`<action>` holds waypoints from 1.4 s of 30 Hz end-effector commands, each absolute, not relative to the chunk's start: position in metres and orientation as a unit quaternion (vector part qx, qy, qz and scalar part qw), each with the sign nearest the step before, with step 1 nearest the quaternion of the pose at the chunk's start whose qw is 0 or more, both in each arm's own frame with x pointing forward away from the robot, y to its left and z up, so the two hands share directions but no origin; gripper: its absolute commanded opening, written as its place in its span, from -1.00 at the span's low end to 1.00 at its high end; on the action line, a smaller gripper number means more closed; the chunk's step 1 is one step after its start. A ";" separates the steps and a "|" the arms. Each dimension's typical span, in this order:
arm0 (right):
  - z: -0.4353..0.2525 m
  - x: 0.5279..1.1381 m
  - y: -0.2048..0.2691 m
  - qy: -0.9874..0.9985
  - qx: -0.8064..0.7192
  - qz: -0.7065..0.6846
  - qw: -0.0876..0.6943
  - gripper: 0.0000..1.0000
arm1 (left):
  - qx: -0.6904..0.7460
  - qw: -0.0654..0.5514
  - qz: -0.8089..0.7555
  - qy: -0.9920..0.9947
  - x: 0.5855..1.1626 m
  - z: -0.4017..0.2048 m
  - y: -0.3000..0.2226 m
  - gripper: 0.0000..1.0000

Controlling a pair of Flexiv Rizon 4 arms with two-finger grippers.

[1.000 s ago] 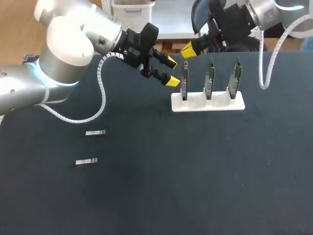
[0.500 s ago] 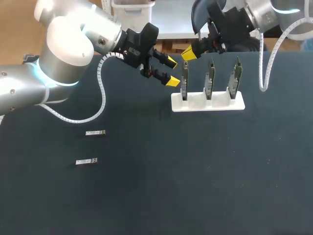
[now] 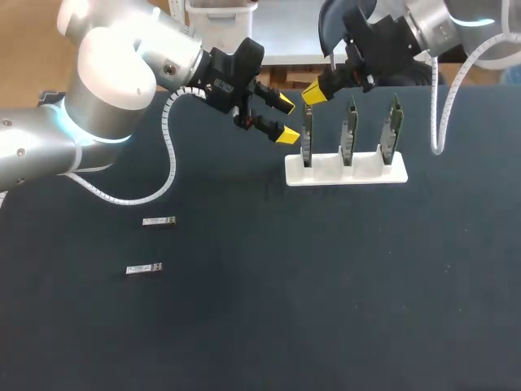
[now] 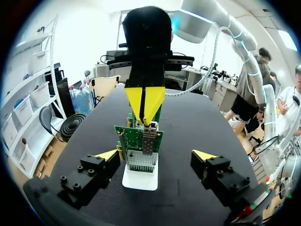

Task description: Pick up the optical module with the left hand, and insert it into the network port with the right hand.

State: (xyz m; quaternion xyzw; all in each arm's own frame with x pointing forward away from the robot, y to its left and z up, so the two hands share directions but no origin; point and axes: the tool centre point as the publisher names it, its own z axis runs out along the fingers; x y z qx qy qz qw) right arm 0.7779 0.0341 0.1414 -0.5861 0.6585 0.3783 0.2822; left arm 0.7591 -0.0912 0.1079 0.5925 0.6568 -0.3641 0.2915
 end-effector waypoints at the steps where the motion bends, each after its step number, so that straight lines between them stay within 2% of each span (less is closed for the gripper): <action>1: 0.135 0.778 0.034 0.662 -0.585 0.378 0.277 -1.00 | 0.592 0.291 -0.363 0.658 0.758 0.108 -0.091 1.00; 27: 0.113 0.775 0.031 0.680 -0.580 0.369 0.255 -1.00 | 0.592 0.291 -0.363 0.658 0.758 0.108 -0.091 1.00; 42: 0.164 0.768 0.025 0.638 -0.570 0.410 0.316 -1.00 | 0.592 0.291 -0.363 0.658 0.758 0.108 -0.091 1.00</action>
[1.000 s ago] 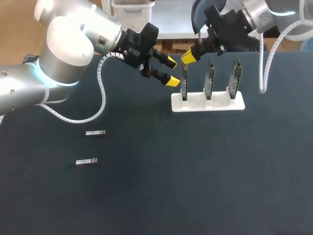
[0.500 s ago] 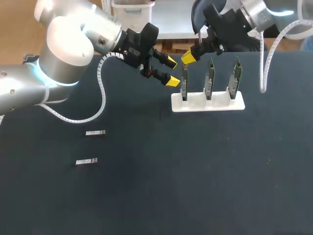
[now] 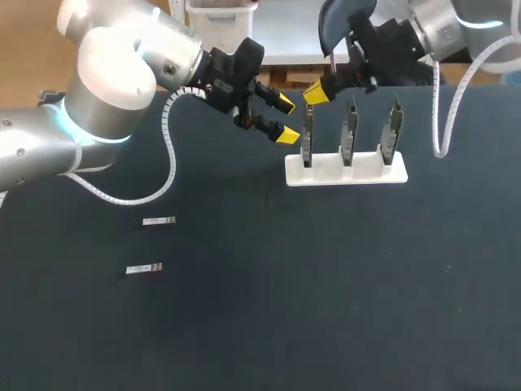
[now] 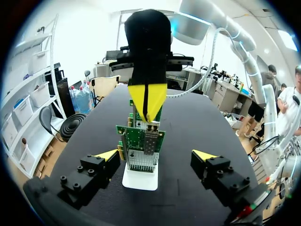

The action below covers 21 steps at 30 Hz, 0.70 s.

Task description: Pick up the optical module with the left hand, and insert it into the network port with the right hand.

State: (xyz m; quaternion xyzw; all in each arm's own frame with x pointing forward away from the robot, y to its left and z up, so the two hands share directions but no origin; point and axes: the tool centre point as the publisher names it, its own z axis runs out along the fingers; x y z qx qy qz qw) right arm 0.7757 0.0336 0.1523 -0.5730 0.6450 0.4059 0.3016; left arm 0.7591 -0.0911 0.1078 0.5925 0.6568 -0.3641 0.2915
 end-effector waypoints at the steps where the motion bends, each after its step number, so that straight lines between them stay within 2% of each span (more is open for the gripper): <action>1: 0.168 0.768 0.024 0.635 -0.568 0.413 0.321 -1.00 | 0.592 0.291 -0.363 0.658 0.758 0.108 -0.091 1.00; 9: 0.181 0.770 0.007 0.627 -0.566 0.413 0.341 -1.00 | 0.592 0.291 -0.363 0.658 0.758 0.108 -0.091 1.00; 21: 0.168 0.772 -0.030 0.637 -0.570 0.409 0.319 -1.00 | 0.592 0.291 -0.363 0.658 0.758 0.108 -0.091 1.00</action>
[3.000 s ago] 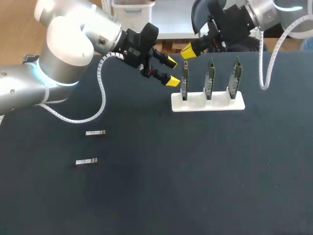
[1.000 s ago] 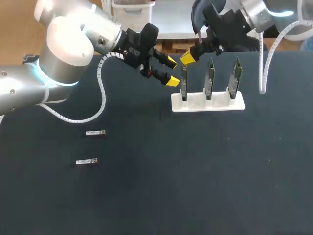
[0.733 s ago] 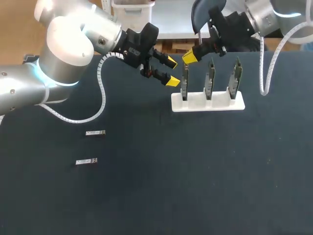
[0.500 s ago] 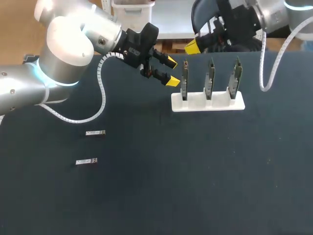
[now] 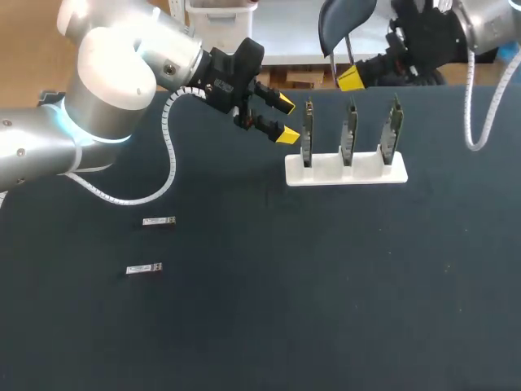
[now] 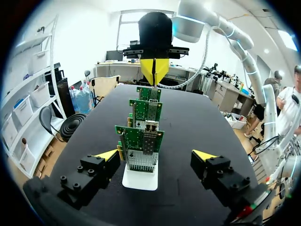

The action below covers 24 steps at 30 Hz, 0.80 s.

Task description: Pick up the optical module with the left hand, and insert it into the network port with the right hand.

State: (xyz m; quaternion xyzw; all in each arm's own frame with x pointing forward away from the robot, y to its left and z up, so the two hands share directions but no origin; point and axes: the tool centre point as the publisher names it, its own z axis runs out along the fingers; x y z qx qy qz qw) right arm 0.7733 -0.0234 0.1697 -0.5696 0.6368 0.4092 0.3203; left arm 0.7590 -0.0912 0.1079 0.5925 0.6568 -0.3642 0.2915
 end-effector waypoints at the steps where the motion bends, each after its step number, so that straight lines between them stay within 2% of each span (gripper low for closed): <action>1: 0.166 0.772 -0.034 0.639 -0.569 0.408 0.317 -1.00 | 0.592 0.291 -0.363 0.658 0.758 0.108 -0.091 1.00; 24: 0.152 0.772 -0.069 0.647 -0.583 0.402 0.284 -1.00 | 0.592 0.291 -0.363 0.658 0.758 0.108 -0.091 1.00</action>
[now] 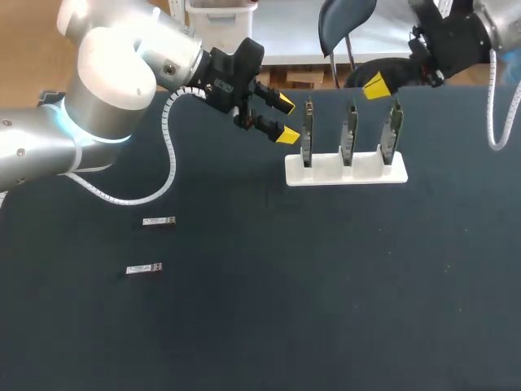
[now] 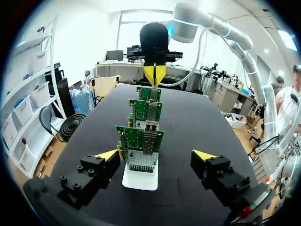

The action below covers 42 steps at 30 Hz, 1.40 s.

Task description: Pick up the optical module with the left hand, and insert it into the network port with the right hand.

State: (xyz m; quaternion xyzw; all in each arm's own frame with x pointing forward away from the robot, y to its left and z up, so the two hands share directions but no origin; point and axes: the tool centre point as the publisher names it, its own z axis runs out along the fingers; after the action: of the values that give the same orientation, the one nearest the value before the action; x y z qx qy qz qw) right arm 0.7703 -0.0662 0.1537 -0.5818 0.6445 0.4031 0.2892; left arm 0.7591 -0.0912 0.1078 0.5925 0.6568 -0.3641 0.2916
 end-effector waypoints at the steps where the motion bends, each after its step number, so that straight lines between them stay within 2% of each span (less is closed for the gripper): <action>1: 0.151 0.772 -0.070 0.647 -0.583 0.401 0.283 -1.00 | 0.592 0.291 -0.363 0.658 0.758 0.108 -0.091 1.00; 13: 0.144 0.772 -0.074 0.654 -0.584 0.396 0.272 -1.00 | 0.592 0.291 -0.363 0.658 0.758 0.108 -0.091 1.00; 14: 0.143 0.772 -0.074 0.653 -0.586 0.395 0.273 -0.89 | 0.592 0.291 -0.363 0.658 0.758 0.108 -0.091 1.00; 15: 0.143 0.771 -0.074 0.656 -0.587 0.387 0.274 -0.03 | 0.592 0.291 -0.363 0.658 0.758 0.108 -0.091 1.00; 16: 0.143 0.771 -0.074 0.655 -0.588 0.387 0.274 1.00 | 0.592 0.291 -0.363 0.658 0.758 0.108 -0.091 1.00; 42: 0.143 0.771 -0.074 0.655 -0.588 0.387 0.274 1.00 | 0.596 0.295 -0.349 0.660 0.759 0.111 -0.090 1.00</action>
State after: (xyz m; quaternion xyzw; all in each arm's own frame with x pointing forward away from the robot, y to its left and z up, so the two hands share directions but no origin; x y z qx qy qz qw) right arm 0.7738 -0.0737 0.1428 -0.5883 0.6542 0.3894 0.2725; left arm 0.7617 -0.0900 0.1070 0.5965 0.6580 -0.3533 0.2939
